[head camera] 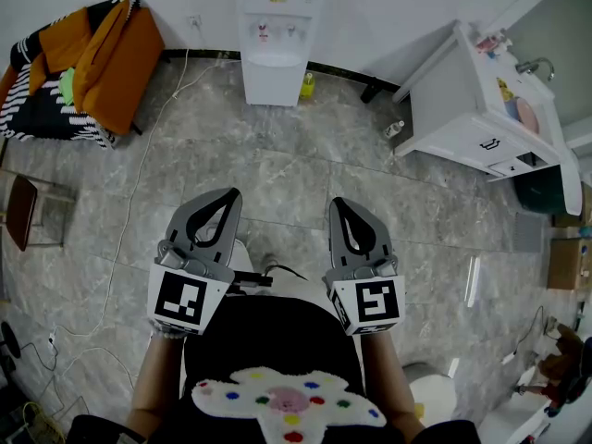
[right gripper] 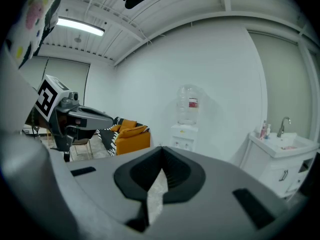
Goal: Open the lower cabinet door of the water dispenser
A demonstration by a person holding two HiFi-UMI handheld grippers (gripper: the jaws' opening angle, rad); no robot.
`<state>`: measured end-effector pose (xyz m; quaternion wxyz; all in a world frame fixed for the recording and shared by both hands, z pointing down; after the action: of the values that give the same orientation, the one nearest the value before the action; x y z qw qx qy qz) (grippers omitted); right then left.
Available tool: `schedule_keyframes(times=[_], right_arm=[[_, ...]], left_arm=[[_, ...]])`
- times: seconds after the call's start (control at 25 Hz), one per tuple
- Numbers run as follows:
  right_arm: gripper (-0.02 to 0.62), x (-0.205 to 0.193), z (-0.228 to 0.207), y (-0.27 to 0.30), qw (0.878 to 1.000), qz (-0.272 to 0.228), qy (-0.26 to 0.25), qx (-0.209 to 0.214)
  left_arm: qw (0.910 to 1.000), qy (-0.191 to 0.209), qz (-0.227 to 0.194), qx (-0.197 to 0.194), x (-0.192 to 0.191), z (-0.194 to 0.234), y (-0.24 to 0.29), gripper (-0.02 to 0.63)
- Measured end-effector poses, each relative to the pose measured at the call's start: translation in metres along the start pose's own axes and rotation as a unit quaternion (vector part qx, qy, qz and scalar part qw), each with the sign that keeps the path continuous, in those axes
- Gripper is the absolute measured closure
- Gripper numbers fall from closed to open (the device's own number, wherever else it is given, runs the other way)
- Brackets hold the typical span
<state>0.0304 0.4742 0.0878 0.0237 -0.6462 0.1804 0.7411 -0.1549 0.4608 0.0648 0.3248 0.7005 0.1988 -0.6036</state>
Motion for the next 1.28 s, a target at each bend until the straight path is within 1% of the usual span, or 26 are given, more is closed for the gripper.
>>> schedule_keyframes(times=[0.6,0.72,0.84,1.12,1.28], right_arm=[[0.592,-0.001,0.004,-0.01,1.0,-0.004,0.001,-0.001],[0.592,0.001,0.004,-0.015,1.0,-0.009,0.0,-0.001],[0.592,0.002,0.003,-0.019,1.0,-0.013,-0.003,-0.003],[0.592,0.002,0.005,-0.031,1.0,-0.019,-0.016,-0.012],[0.592,-0.001,0.001,-0.034,1.0,-0.015,-0.011,-0.023]], left_arm=[[1.0,-0.001,-0.002,0.005,-0.003,-0.006,-0.011,0.593],[1.0,0.005,-0.003,0.005,-0.001,-0.01,-0.012,0.592],[0.9998,0.018,-0.002,0.001,0.002,-0.014,-0.012,0.592],[0.9998,0.014,-0.008,-0.008,0.003,-0.024,-0.015,0.593],[0.9996,0.018,-0.011,-0.016,0.005,-0.026,-0.011,0.592]])
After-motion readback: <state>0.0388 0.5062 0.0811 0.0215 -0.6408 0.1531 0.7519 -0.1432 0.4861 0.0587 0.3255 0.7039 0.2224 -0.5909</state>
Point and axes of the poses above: the fingertips, and each gripper's own axes: y forward along the fingers, z to its left, x out of its top, the point moved 4 cm from there along -y, backward along the fingers, and after that the axes turned 7 degrees about -x, right-handed, at the moved point
